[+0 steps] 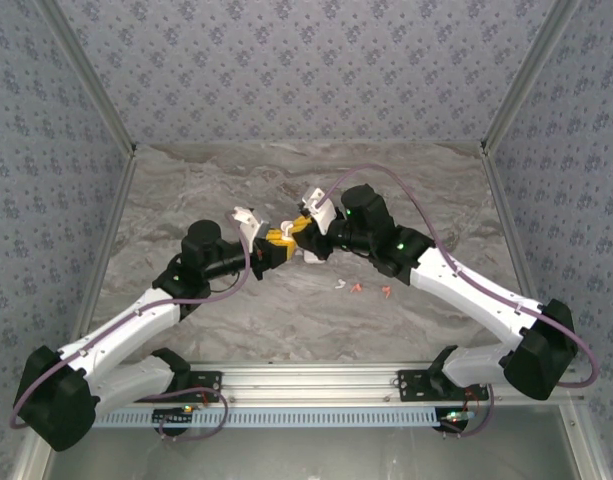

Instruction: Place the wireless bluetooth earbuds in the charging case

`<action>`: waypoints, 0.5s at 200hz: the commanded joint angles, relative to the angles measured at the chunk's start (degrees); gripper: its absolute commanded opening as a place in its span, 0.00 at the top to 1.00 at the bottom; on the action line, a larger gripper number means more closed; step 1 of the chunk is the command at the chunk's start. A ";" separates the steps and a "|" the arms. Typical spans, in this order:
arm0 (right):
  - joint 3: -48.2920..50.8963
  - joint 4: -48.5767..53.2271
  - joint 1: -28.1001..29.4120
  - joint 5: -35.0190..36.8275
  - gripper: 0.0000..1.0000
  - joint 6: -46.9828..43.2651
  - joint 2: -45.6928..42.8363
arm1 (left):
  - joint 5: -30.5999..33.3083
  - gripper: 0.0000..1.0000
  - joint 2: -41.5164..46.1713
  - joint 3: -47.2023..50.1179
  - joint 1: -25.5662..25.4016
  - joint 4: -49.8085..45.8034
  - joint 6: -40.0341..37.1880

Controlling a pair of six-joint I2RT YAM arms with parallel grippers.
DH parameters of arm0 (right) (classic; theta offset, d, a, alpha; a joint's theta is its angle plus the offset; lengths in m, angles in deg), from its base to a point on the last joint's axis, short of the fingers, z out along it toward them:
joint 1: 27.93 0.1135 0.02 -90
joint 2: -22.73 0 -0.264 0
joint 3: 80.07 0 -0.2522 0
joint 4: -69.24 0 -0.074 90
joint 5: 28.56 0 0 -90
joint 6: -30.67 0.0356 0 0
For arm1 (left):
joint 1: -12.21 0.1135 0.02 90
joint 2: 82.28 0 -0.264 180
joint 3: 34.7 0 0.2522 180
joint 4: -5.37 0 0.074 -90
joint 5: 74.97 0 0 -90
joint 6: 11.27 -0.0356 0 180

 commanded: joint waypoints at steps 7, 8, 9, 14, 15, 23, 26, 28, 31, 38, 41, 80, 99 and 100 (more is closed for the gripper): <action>-1.95 2.42 -0.49 -5.95 0.78 -0.14 0.45 | -0.65 1.00 1.11 -2.16 -0.27 2.45 0.20; -1.95 2.38 -0.51 -6.01 0.77 -0.07 0.46 | -0.65 1.00 1.11 -2.15 -0.29 2.42 0.18; -1.95 2.40 -0.51 -6.08 0.77 0.01 0.47 | -0.65 1.00 1.11 -2.18 -0.30 2.44 0.21; -1.95 2.38 -0.72 -6.76 0.76 0.28 0.49 | -0.66 1.00 1.19 -2.10 -0.31 2.53 0.24; -1.95 2.32 -0.75 -6.89 0.75 0.32 0.48 | -0.65 1.00 1.19 -2.12 -0.26 2.54 0.24; -2.04 2.42 -1.07 -7.87 0.74 0.68 0.55 | -0.70 1.00 1.18 -2.05 -0.26 2.69 0.24; -2.14 2.31 -1.13 -8.16 0.74 0.78 0.56 | -0.65 1.00 1.27 -2.00 -0.30 2.72 0.32; -2.22 2.31 -1.11 -8.36 0.74 0.93 0.56 | -0.65 1.00 1.28 -1.97 -0.31 2.80 0.30; -2.23 2.36 -1.33 -8.66 0.73 1.01 0.56 | -0.69 1.00 1.33 -1.96 -0.31 2.79 0.29; -2.51 2.48 -1.54 -9.38 0.72 1.26 0.65 | -0.69 1.00 1.42 -1.86 -0.31 2.88 0.37; -2.60 2.51 -1.65 -9.63 0.72 1.36 0.72 | -0.65 1.00 1.43 -1.77 -0.24 2.83 0.34; -4.06 3.66 -2.40 -12.22 0.70 1.83 1.84 | -0.69 1.00 1.85 -1.61 -0.30 3.01 0.36; -4.08 2.81 -3.04 -13.39 0.65 3.18 1.58 | -0.60 1.00 2.08 -1.44 -0.25 3.02 0.25; -4.11 2.75 -3.10 -13.41 0.65 3.31 1.55 | -0.58 1.00 2.03 -1.43 -0.28 3.06 0.29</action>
